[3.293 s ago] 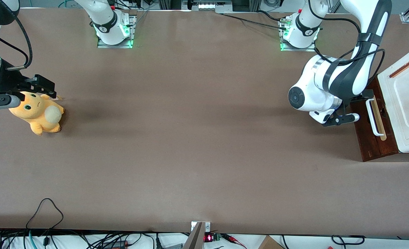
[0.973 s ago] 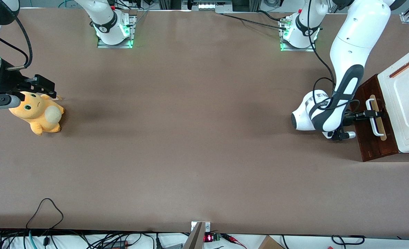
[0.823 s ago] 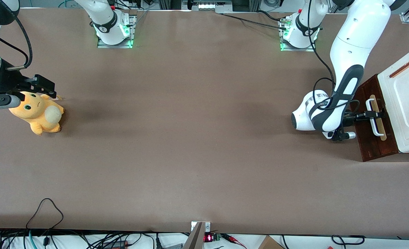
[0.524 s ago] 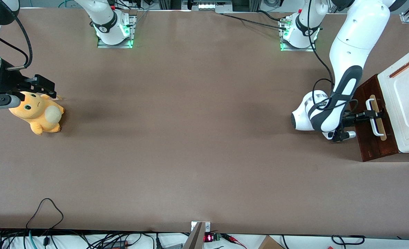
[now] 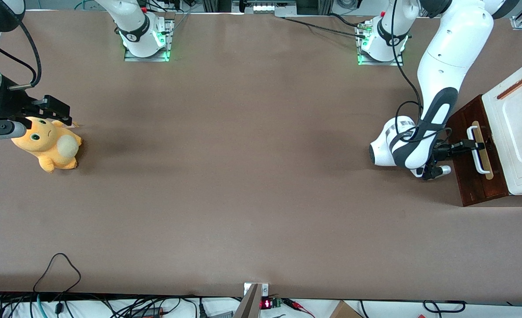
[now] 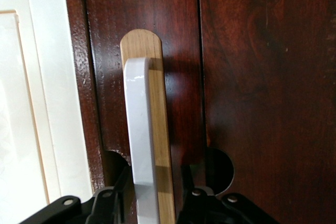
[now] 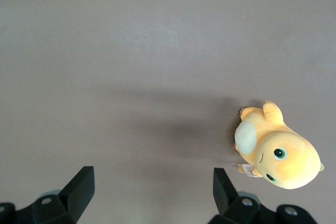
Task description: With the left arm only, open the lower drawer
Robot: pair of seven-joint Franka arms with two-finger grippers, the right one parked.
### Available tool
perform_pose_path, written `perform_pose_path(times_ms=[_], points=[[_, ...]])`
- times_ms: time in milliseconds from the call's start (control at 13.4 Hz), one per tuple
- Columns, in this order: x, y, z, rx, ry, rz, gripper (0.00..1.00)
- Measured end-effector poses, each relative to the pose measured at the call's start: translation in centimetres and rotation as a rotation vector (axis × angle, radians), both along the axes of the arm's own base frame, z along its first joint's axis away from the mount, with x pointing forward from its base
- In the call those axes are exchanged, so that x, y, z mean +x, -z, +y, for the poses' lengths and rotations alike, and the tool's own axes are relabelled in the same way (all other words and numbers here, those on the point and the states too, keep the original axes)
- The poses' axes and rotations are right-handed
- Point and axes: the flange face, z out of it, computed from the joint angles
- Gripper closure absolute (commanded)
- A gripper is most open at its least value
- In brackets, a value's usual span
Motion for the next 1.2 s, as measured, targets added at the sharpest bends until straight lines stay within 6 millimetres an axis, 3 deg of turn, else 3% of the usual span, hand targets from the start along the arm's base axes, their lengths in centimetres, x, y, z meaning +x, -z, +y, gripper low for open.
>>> perform_pose_path(times_ms=[299, 599, 823, 1197], points=[[0.16, -0.09, 0.02, 0.008, 0.013, -0.002, 0.64], [0.16, -0.10, 0.03, 0.009, 0.013, -0.003, 0.76], [0.15, -0.15, 0.03, 0.013, 0.012, -0.003, 0.92], [0.19, -0.22, -0.06, 0.018, 0.014, -0.018, 0.95]])
